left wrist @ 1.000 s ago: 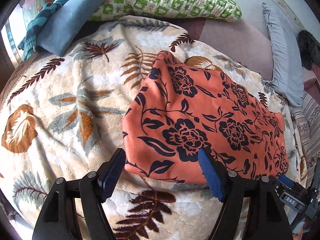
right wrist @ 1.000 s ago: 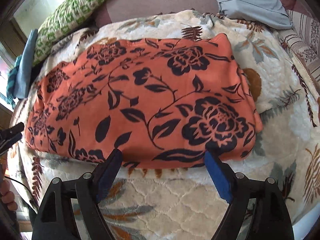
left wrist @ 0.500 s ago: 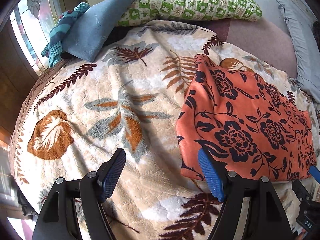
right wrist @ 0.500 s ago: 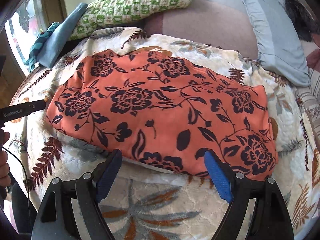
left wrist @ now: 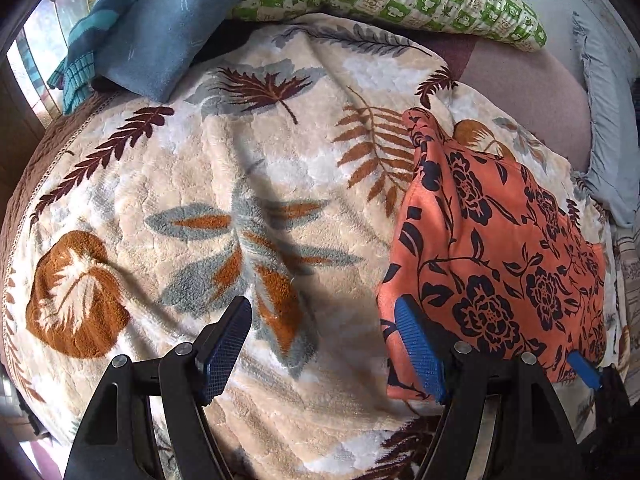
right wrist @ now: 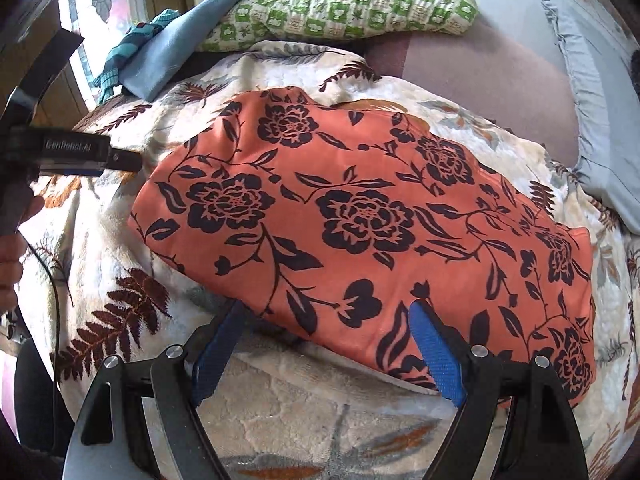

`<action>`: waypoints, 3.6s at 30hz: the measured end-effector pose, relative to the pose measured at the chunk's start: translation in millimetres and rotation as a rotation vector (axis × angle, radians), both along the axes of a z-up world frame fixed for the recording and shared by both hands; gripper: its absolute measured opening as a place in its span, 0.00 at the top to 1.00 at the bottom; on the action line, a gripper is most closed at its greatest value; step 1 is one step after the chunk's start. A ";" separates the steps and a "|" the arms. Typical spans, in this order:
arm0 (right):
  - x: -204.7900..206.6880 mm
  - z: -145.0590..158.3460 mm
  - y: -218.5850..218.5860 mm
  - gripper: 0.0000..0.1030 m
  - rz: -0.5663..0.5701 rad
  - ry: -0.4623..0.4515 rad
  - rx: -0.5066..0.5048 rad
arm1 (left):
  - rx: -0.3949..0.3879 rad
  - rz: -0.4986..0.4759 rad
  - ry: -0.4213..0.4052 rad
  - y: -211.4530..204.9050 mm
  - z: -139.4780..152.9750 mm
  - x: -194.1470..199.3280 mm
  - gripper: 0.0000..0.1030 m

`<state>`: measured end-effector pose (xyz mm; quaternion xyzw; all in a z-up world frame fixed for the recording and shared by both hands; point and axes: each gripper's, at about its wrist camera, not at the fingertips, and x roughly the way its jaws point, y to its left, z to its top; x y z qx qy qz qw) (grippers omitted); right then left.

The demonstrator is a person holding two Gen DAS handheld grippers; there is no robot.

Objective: Fold small clothes

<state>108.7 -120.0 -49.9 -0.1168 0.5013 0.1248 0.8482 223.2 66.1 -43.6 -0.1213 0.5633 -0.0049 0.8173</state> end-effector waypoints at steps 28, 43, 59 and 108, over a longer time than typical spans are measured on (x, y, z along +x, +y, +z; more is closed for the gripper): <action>6.0 -42.7 94.9 0.68 0.291 -0.267 -0.287 | -0.281 -0.235 0.232 -56.6 -52.9 154.5 0.81; -8.1 49.9 -21.9 0.72 -0.045 -0.266 0.171 | -0.299 -0.441 0.028 -169.4 81.7 101.5 0.81; -58.3 -12.7 -195.8 0.43 -0.439 0.034 0.626 | -0.108 -0.539 0.246 -373.2 -0.8 86.1 0.67; -59.6 20.0 -296.7 0.79 -0.467 -0.198 0.891 | -0.038 -0.696 0.217 -510.0 23.6 83.3 0.87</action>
